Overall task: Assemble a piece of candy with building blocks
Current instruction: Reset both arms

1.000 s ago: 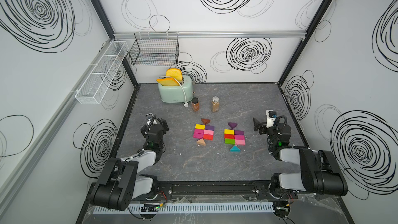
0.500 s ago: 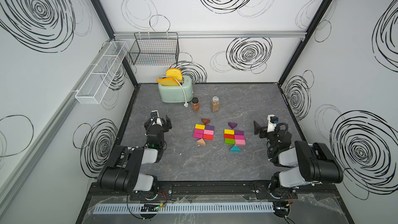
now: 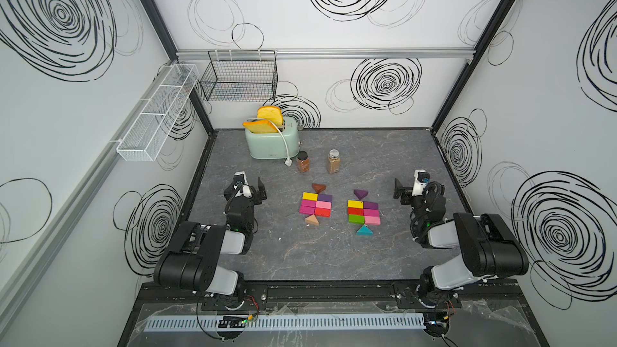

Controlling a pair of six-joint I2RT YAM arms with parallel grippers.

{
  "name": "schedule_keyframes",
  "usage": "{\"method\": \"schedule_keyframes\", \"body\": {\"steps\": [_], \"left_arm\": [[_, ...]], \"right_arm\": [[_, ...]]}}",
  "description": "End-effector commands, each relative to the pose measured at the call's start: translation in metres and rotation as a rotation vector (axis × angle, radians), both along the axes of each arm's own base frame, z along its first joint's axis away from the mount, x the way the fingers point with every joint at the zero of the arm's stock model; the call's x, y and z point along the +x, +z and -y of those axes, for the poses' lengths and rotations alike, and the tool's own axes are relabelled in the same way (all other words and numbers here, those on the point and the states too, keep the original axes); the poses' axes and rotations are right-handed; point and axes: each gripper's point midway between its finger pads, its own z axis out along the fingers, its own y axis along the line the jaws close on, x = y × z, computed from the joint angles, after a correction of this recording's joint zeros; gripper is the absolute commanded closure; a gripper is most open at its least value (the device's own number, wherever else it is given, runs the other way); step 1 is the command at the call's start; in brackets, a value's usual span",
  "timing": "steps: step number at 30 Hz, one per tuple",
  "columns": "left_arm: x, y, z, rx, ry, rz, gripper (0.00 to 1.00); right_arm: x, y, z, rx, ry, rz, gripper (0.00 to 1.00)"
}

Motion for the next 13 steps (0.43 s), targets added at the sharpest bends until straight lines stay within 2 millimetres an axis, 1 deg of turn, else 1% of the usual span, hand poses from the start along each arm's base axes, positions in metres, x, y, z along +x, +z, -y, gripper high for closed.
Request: {"method": "schedule_keyframes", "body": {"steps": [1,13], "left_arm": [[-0.001,0.0195,-0.0004,0.014,0.006,0.08,0.02],[-0.0007,0.0197,-0.0003,0.014,0.006,0.081,0.02]], "right_arm": [[0.0007,0.0066,0.0024,-0.011,-0.017,0.021,0.01],[0.0011,0.0061,0.0,-0.014,-0.004,0.018,0.01]]}}
